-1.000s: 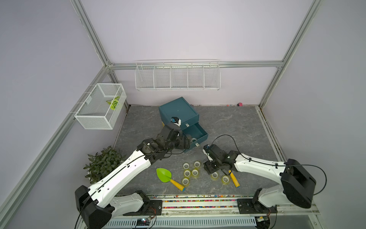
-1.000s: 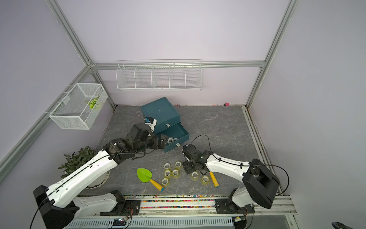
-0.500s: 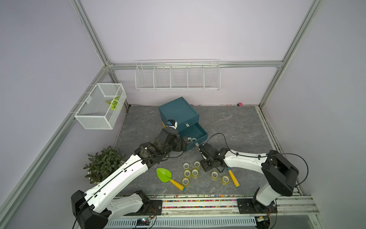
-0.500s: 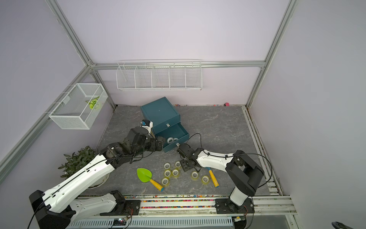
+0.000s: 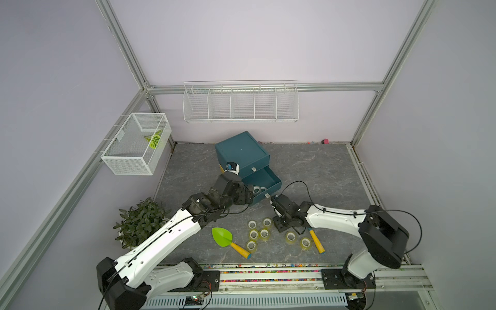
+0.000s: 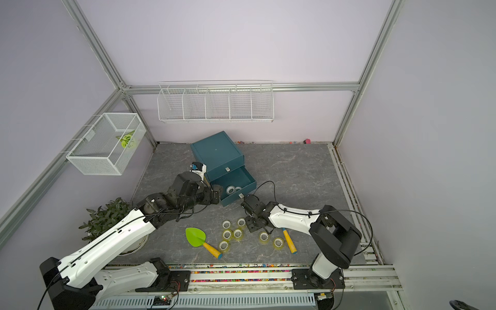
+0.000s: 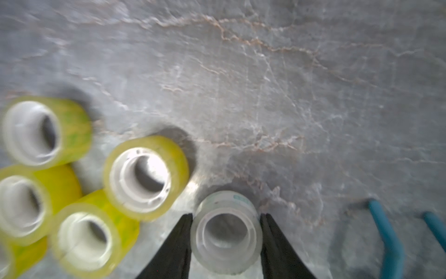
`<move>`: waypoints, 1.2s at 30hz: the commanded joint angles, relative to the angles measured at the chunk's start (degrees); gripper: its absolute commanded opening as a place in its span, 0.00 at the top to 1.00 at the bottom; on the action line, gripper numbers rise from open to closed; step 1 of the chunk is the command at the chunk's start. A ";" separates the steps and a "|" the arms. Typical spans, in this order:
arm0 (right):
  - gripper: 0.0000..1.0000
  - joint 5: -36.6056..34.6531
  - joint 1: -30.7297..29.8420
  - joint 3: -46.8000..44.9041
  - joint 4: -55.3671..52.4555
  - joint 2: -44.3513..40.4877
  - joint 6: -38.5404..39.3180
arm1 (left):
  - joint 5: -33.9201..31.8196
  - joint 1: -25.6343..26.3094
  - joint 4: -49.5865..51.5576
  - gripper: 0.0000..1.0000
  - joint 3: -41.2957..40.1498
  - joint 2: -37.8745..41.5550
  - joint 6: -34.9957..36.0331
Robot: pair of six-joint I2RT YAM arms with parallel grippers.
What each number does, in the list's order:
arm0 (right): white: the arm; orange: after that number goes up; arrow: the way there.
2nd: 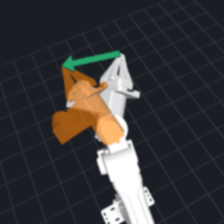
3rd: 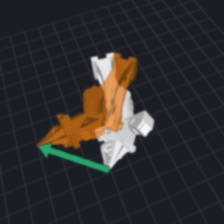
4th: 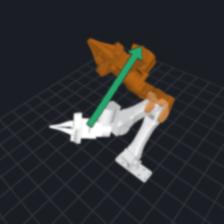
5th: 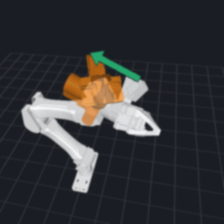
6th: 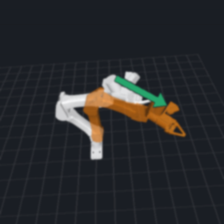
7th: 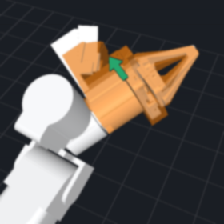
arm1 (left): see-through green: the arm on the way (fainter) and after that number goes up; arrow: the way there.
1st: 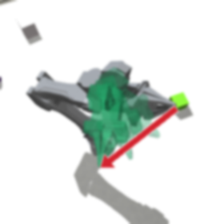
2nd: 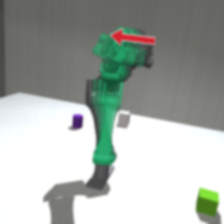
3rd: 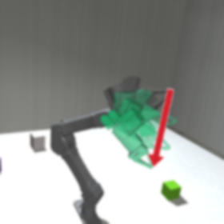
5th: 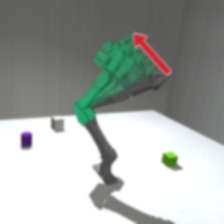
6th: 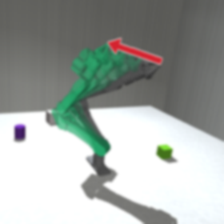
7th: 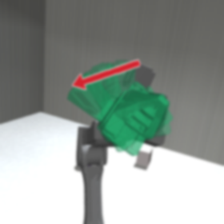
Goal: Place the transparent tape into the drawer according to color
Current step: Pick up the tape at the center of the board, then place the tape in the drawer.
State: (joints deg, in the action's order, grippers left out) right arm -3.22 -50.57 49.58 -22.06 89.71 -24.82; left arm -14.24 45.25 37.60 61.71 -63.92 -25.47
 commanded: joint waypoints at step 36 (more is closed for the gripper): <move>0.33 -0.03 8.08 40.07 -12.93 11.25 6.39 | -2.11 -15.47 2.86 0.00 14.28 -11.59 -3.79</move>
State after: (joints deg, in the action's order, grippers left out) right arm -1.91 -42.61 88.58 -33.91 102.15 -18.57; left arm -17.54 30.96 40.99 73.78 -74.17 -28.51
